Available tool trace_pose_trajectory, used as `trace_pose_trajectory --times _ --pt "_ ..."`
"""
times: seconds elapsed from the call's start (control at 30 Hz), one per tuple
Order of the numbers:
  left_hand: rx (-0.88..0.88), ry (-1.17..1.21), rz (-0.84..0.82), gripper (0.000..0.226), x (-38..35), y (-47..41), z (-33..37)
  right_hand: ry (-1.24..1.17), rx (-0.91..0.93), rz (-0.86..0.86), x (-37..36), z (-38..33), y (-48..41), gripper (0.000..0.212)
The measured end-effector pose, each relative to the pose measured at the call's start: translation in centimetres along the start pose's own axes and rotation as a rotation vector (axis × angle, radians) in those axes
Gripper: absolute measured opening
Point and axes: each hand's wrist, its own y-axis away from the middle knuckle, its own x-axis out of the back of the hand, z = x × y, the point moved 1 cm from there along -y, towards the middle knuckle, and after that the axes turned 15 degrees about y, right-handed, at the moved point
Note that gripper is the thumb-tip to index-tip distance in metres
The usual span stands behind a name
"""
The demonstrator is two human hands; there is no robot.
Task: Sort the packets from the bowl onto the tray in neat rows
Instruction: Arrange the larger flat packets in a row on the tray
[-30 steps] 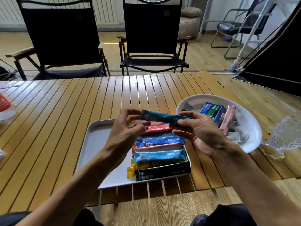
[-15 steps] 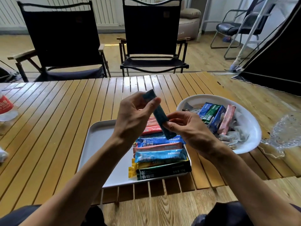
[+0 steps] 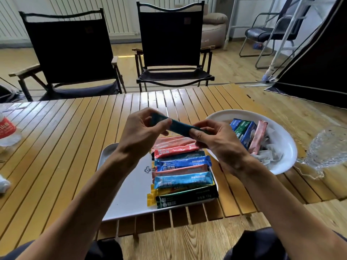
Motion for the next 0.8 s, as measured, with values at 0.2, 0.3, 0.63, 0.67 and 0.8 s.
trace_pose_trajectory --times 0.2,0.3,0.63,0.67,0.8 --pt "0.128 -0.03 0.182 0.016 0.6 -1.3 -2.7 0.025 -0.103 0.325 1.3 0.6 -0.4 0.018" --pt "0.218 -0.088 0.213 0.018 0.7 -2.2 -5.3 0.083 -0.139 0.44 2.5 1.0 -0.5 0.017" --pt "0.159 -0.587 -0.013 0.023 0.8 -2.8 -8.5 0.105 -0.123 0.438 3.5 1.3 -0.4 0.01" --pt "0.119 -0.639 -0.039 0.024 0.7 -3.0 -8.5 0.105 -0.118 0.441 3.5 1.3 -0.4 0.01" --pt "0.064 -0.668 -0.261 0.025 -0.2 -4.0 -8.5 0.14 -0.128 0.443 3.8 1.7 -0.5 0.009"
